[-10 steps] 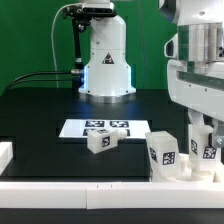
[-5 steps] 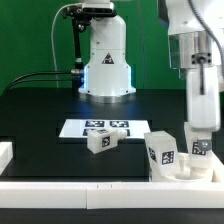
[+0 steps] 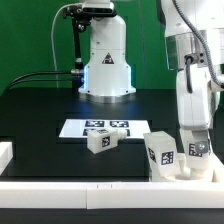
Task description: Assemble stool
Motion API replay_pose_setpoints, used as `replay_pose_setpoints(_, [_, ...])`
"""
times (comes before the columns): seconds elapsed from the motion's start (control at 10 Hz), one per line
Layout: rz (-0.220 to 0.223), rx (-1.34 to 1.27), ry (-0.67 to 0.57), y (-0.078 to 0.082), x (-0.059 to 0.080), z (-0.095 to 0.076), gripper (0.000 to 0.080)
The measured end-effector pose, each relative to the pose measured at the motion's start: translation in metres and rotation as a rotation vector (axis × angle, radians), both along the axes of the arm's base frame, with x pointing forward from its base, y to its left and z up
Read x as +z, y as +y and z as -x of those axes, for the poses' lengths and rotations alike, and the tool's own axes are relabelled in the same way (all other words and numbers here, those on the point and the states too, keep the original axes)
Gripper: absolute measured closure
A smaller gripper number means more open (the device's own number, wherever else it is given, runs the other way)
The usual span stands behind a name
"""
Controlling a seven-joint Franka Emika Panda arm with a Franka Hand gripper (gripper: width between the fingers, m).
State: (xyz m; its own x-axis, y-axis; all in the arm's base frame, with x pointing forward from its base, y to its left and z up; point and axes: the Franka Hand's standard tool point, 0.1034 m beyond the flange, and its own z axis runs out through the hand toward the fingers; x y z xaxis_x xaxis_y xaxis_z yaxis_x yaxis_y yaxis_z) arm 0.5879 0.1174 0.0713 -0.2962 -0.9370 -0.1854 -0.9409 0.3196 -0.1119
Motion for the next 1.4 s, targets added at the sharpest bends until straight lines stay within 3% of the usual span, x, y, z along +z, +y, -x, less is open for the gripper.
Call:
replay_pose_setpoints(0.1, [-0.002, 0.043, -0.007, 0.002, 0.007, -0.001, 0.0177])
replay_pose_setpoints(0.4, [0.018, 0.407, -0.051, 0.010, 0.031, 0.002, 0.0151])
replay_pose_setpoints(0.9, [0.073, 0.759, -0.105, 0.009, 0.031, 0.003, 0.0150])
replay_pose_setpoints(1.2, [0.150, 1.219, -0.114, 0.003, 0.046, 0.003, 0.0150])
replay_pose_setpoints(1.4, [0.185, 1.503, -0.123, 0.000, 0.046, 0.002, 0.0150])
